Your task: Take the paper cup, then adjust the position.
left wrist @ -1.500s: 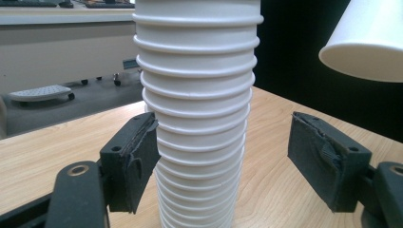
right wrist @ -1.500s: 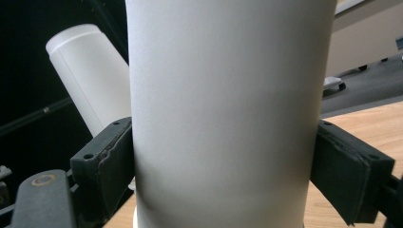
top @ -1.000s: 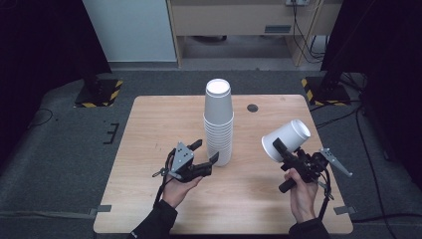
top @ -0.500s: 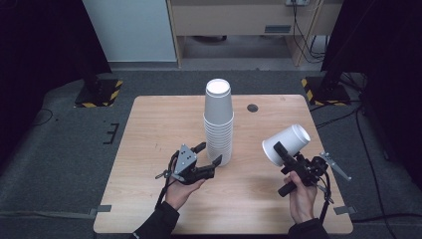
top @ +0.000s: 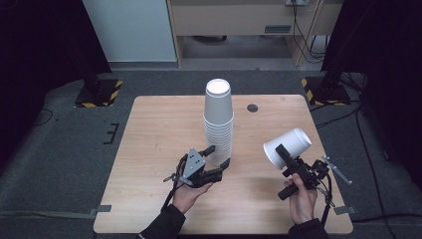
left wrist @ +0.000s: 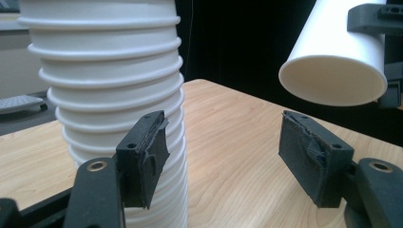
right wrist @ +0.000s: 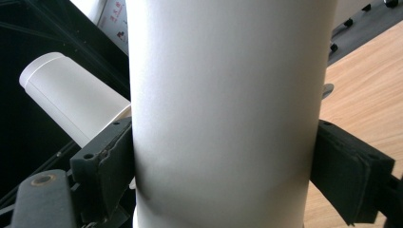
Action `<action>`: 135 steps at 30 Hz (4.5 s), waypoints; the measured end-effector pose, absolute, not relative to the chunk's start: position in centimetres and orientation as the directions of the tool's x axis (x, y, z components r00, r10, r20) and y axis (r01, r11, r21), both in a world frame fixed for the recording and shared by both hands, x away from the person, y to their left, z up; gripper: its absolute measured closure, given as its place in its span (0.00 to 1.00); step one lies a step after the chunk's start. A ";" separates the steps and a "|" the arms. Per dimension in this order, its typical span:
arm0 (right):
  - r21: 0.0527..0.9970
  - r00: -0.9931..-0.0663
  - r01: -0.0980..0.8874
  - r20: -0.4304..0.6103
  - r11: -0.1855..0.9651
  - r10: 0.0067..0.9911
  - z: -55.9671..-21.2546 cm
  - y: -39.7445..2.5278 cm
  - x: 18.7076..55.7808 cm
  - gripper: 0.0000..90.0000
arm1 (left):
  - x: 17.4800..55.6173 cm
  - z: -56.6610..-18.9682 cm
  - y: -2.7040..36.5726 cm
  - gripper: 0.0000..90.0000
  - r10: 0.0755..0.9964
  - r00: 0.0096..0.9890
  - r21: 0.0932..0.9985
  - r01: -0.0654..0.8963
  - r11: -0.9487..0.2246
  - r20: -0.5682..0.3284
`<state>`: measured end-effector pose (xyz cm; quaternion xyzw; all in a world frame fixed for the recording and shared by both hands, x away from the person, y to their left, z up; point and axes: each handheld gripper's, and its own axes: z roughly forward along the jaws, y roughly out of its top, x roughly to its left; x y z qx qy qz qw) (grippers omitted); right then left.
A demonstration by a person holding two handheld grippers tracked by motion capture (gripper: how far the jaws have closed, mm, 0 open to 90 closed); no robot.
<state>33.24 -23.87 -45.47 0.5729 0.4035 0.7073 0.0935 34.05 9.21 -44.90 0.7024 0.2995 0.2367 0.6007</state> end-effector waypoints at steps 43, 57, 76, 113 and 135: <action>0.530 -0.286 0.374 0.847 -0.761 0.449 -45.9 -24.2 33.1 0.17 | 36.9 -45.3 2.7 0.40 0.645 0.764 0.993 0.075 -0.091 0.001; 0.507 -0.271 0.388 0.861 -0.769 0.431 -46.2 -24.2 33.1 0.17 | 37.9 -45.7 0.9 0.41 0.619 0.785 0.993 0.065 -0.096 0.008; 0.486 -0.262 0.418 0.874 -0.768 0.410 -46.7 -23.8 33.4 0.17 | 38.6 -46.3 -0.3 0.45 0.597 0.802 0.994 0.050 -0.098 0.018; 0.437 -0.256 0.502 0.900 -0.747 0.353 -47.3 -22.3 33.5 0.17 | 39.2 -47.0 -2.2 0.60 0.549 0.835 0.994 0.033 -0.107 0.032; 0.412 -0.259 0.522 0.911 -0.747 0.322 -47.6 -22.3 33.7 0.17 | 39.2 -46.9 -1.5 0.84 0.571 0.820 0.995 0.033 -0.098 0.029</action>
